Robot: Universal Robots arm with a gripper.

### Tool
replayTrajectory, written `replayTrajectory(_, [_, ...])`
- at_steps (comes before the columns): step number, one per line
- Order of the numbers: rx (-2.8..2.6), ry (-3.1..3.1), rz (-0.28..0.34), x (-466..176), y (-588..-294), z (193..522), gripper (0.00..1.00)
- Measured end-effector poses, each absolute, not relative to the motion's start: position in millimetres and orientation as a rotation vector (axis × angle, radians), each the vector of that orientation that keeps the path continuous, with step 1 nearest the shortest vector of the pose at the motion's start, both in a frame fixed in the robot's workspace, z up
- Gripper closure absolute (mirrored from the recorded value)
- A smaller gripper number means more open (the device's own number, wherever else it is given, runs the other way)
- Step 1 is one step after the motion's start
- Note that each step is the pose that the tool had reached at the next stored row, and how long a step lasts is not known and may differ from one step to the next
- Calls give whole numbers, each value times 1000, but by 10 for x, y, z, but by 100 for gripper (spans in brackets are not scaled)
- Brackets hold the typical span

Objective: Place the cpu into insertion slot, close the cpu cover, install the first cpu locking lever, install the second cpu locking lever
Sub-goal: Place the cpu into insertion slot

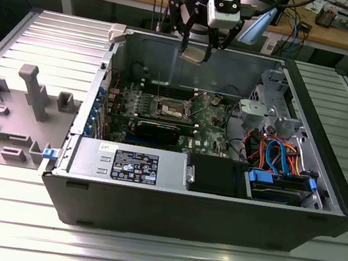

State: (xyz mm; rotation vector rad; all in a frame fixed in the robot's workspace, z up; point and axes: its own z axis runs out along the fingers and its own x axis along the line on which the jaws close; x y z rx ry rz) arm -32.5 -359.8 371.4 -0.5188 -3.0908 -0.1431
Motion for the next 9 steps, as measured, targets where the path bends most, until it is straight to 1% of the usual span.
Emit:
replayTrajectory(6, [-530,-3089,-143,-325,-3598,3714,46])
replayTrajectory(9, [-644,-3071,-143,-325,-3598,3711,46])
